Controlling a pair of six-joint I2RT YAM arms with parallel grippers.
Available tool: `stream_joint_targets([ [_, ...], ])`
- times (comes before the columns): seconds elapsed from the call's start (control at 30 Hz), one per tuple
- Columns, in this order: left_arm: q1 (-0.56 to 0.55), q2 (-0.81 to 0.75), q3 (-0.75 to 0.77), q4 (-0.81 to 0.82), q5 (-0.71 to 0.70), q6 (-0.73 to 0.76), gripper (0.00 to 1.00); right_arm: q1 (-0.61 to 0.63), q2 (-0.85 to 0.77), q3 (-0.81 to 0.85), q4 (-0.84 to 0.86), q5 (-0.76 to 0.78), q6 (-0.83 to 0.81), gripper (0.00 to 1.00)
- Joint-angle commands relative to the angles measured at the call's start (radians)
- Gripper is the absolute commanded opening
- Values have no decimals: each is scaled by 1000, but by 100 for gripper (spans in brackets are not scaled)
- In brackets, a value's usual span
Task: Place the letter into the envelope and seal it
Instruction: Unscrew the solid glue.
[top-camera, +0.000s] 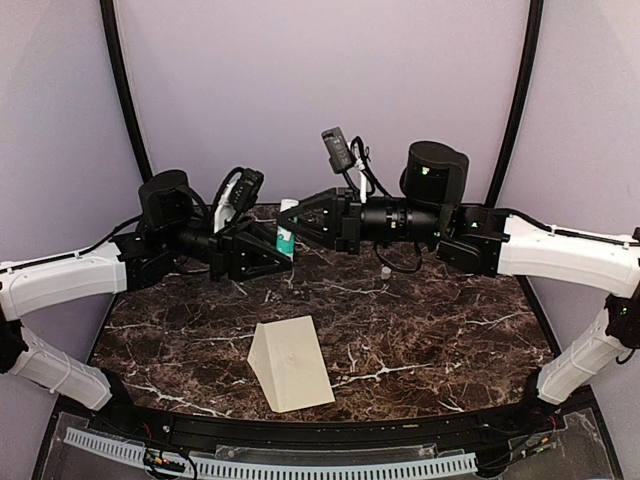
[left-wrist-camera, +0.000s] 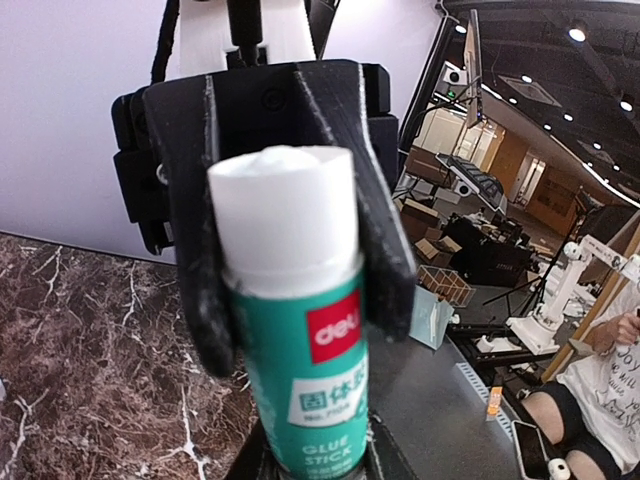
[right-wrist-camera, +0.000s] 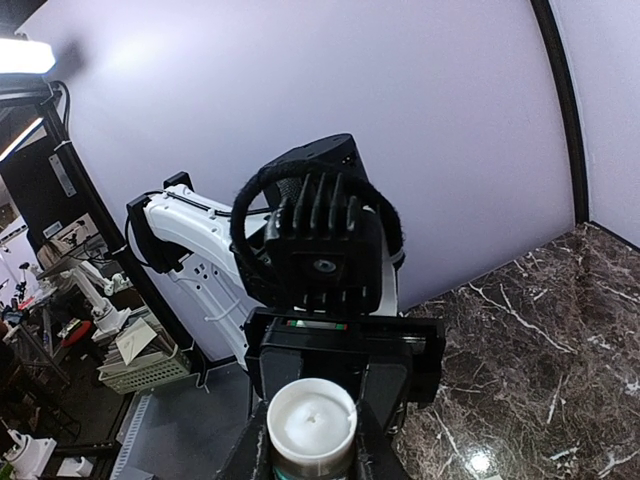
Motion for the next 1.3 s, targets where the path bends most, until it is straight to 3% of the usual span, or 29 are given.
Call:
stream_joint_targets([
  [0.0,-4,-6,16,15,-1,6,17,-6,-27,4,37,43,-5,5],
  [0.17,-3,-14,13,-11,-70,22,10,11,-28,8,12,124,-34,3],
  [0.37,-4,-35,28,-128,-258,96,0,49,-34,5,-19,333,-69,3],
  [0.7,-4,-69,14,-204,-568,100,0,128,51,105,-193,715,-96,1],
  [0.93,-4,-57,26,-224,-574,100,0,167,142,204,-316,870,-59,2],
  [1.03,-4,-55,33,-229,-556,105,0,166,122,184,-288,830,-57,11],
  [1.27,-3,-54,41,-216,-480,106,0,108,-25,53,-143,591,-54,50],
])
